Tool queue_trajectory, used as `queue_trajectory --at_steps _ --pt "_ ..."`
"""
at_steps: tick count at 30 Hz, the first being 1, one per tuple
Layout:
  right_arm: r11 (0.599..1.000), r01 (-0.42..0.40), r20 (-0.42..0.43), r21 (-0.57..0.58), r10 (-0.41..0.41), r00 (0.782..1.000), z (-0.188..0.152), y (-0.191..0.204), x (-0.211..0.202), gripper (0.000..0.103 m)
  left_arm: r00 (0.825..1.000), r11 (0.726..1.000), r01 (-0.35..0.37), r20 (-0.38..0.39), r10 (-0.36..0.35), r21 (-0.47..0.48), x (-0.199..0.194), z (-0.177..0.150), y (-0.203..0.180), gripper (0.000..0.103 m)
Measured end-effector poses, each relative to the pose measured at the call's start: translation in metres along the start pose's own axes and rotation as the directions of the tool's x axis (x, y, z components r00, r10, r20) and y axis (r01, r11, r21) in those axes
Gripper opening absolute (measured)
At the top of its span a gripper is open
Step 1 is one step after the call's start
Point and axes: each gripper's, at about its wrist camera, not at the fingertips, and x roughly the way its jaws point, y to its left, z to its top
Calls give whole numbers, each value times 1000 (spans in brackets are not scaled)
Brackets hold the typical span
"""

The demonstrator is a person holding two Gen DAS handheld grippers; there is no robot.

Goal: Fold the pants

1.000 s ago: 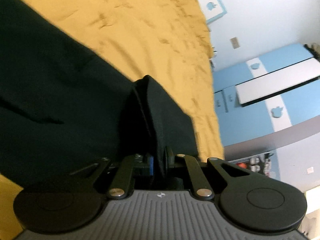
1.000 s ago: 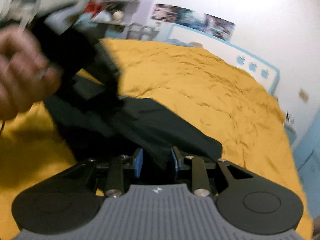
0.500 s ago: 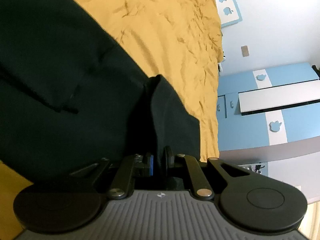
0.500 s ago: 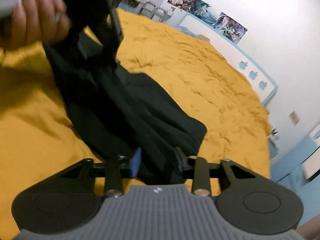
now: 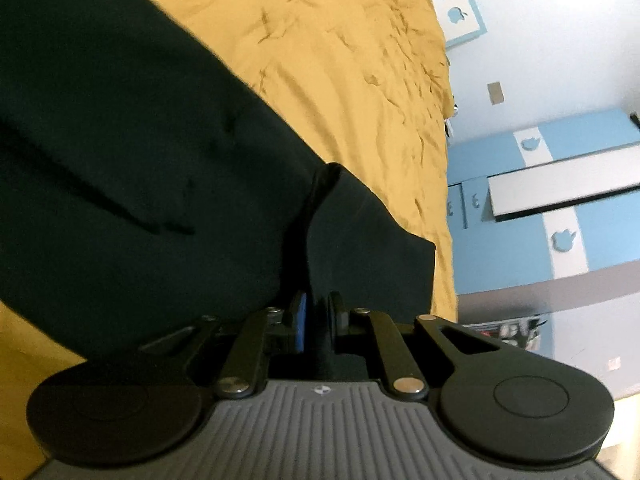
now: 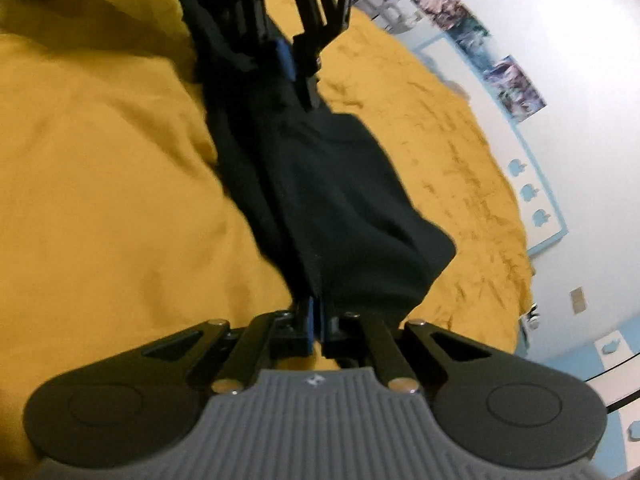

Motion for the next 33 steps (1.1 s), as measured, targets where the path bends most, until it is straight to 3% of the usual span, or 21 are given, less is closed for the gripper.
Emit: queue_trajectory --at_steps 2,4,7,8,10,13,14,15,16,18,22,25,27,29,32,33 --pt "997 -76 25 14 76 997 2 -4 -15 0 1000 1000 -4 3 4 11 -2 4 -2 30" --pt "985 -110 56 130 103 993 0 -22 -21 8 1000 1000 11 -7 -11 19 0 9 -4 44" --pt "921 -132 123 366 93 988 -6 -58 -28 11 1000 999 14 -12 -13 50 7 15 -11 63" --pt "897 -128 135 424 77 988 -8 -68 -30 11 1000 998 8 -22 -6 57 11 17 -12 73" --pt "848 -109 134 518 45 990 -12 -84 -26 12 997 998 -2 -75 6 57 27 19 -14 75" --pt "781 -79 94 619 26 995 -19 -102 -7 15 995 997 -21 -100 28 74 44 18 -17 72" --pt "761 -71 81 645 24 996 -22 -105 -1 15 994 998 -27 -103 33 64 49 18 -15 59" --pt "745 -65 73 663 23 997 -24 -107 4 15 993 998 -40 -111 45 45 53 18 -13 35" --pt "731 -61 68 679 19 997 -26 -110 6 15 992 998 -45 -119 49 33 50 16 -8 23" --pt "705 -55 61 707 16 998 -26 -113 15 15 995 1000 -21 -102 22 14 42 15 -3 10" --pt "677 -83 114 731 -2 993 -18 -117 15 15 1000 999 21 3 -21 42 4 9 -6 9" --pt "685 -125 154 718 20 988 -6 -113 20 15 997 1000 -21 77 19 15 -8 11 4 9" --pt "706 -130 126 696 59 990 3 -104 32 15 996 997 -79 48 79 8 4 15 17 12" --pt "731 -136 70 669 120 990 8 -93 48 25 997 997 -74 18 74 -3 11 17 32 15" --pt "803 -131 -28 582 181 983 13 -75 61 25 998 998 -60 3 60 -9 7 17 34 15" --pt "807 -137 -46 575 199 979 15 -76 56 25 998 998 -62 3 62 -1 5 16 31 15"
